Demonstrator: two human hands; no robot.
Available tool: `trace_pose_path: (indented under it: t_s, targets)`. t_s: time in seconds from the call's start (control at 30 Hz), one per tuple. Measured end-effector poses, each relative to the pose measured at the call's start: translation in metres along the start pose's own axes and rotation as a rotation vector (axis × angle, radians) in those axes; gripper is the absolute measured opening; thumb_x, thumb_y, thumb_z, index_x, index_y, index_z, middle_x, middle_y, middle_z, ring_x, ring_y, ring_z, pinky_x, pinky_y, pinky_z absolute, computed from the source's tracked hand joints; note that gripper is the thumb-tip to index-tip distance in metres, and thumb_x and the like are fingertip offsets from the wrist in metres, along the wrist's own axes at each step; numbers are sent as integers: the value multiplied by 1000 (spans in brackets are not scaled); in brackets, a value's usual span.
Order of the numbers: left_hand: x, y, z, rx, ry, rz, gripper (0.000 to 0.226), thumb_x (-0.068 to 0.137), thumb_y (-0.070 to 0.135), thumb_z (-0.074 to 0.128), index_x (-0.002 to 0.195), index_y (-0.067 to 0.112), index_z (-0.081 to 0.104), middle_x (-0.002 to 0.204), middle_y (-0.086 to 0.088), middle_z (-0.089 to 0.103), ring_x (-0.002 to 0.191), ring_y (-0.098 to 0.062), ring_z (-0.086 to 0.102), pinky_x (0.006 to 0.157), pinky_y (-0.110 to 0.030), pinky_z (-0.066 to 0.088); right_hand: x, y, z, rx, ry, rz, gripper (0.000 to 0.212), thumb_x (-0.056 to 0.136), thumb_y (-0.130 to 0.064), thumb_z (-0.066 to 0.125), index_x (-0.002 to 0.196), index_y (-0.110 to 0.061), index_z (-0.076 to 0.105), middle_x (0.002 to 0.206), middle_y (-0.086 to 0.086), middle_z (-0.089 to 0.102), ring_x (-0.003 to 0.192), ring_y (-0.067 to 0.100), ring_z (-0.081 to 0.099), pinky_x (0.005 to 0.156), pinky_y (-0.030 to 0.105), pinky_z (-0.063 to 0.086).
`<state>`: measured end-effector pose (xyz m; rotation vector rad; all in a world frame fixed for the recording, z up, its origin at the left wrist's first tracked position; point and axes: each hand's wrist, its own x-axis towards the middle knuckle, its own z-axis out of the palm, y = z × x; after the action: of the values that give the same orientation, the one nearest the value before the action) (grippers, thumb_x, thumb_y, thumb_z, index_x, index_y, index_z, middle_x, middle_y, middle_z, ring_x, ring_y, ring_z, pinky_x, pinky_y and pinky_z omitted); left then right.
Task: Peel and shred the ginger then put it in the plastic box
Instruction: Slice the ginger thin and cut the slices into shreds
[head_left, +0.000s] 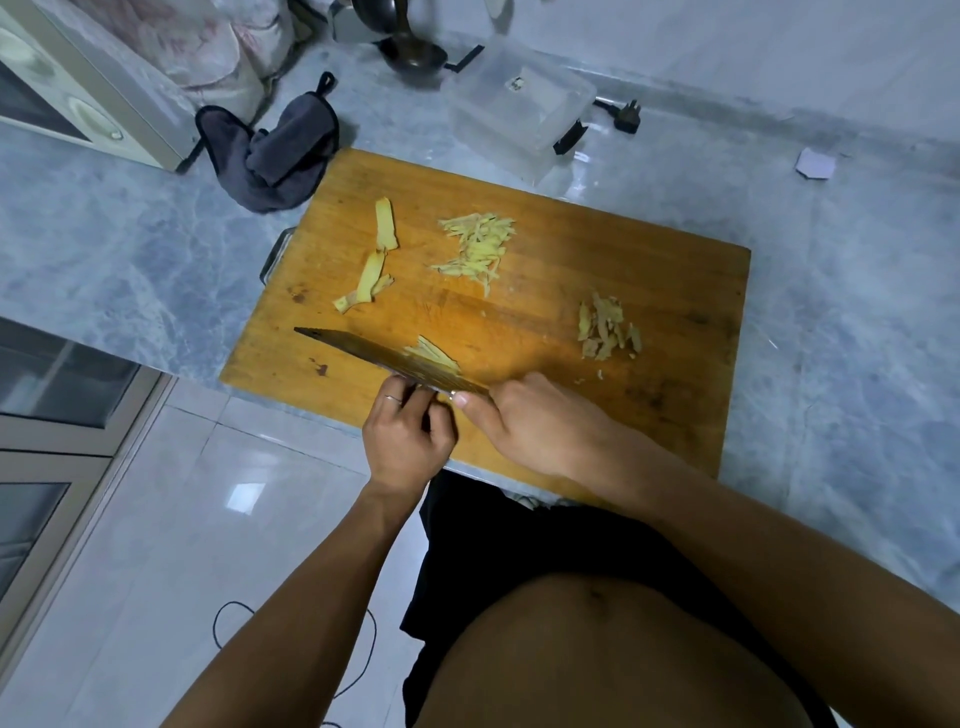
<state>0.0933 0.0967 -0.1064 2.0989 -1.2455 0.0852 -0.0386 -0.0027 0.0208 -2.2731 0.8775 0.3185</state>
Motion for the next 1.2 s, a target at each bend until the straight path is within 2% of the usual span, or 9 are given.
trace_pose_path:
  t_s: [0.1,0.2,0.37,0.53,0.67,0.8,0.9,1.07,1.2]
  targets:
    - [0,0,0,9,9,8,19,79,11,51,74,6,69,83,-14,63,77,-31,57,56,-28,37,0,-2,2,5,-17,8,55,104,-56,26,68,-19,46,68,3,44,64,27,44,57,33,30]
    - [-1,3,0,17,31,21,19,81,12,51,70,5,64,78,-16,60,73,-31,52,51,-26,37,6,-5,6,14,-25,25,61,103,-58,25,86,-10,59,81,10,53,79,37,56,62,34,37]
    - [0,2,-2,12,47,19,22,82,14,49,67,4,63,74,-15,58,72,-26,47,53,-22,33,13,-9,10,11,-45,21,55,103,-59,25,92,-15,55,98,18,59,96,40,60,69,36,39]
    - [0,1,-1,21,24,-7,22,82,14,51,72,5,68,79,-13,60,73,-25,50,55,-22,33,9,-6,4,2,-8,8,57,103,-59,26,83,-13,55,80,11,53,78,36,55,64,35,38]
    - [-1,1,-1,11,29,3,19,80,12,52,73,6,68,81,-14,62,74,-26,52,55,-24,35,5,-2,2,-6,-16,3,65,102,-59,25,91,-7,62,83,13,58,73,34,54,61,35,40]
    - [0,1,0,15,40,-1,18,80,11,53,73,5,68,81,-15,61,73,-28,52,56,-22,32,6,-3,0,-20,-39,7,64,103,-59,25,88,-8,60,78,9,53,66,29,49,54,34,35]
    - [0,3,-1,12,52,3,17,79,10,52,71,5,66,80,-15,60,73,-27,50,58,-21,30,7,-5,2,-27,-51,21,60,103,-58,25,85,-10,56,76,6,48,72,32,49,60,35,36]
    - [-1,1,1,8,52,-12,26,84,15,49,69,3,66,72,-15,57,74,-24,46,57,-22,33,16,-11,6,-3,-57,26,61,103,-59,25,99,-9,60,103,20,60,95,41,60,69,37,42]
    - [-2,0,1,19,40,-30,27,84,16,49,71,3,68,73,-14,56,70,-23,44,55,-22,31,16,-10,5,-2,-47,13,58,103,-59,26,91,-11,57,94,16,59,90,39,60,66,37,43]
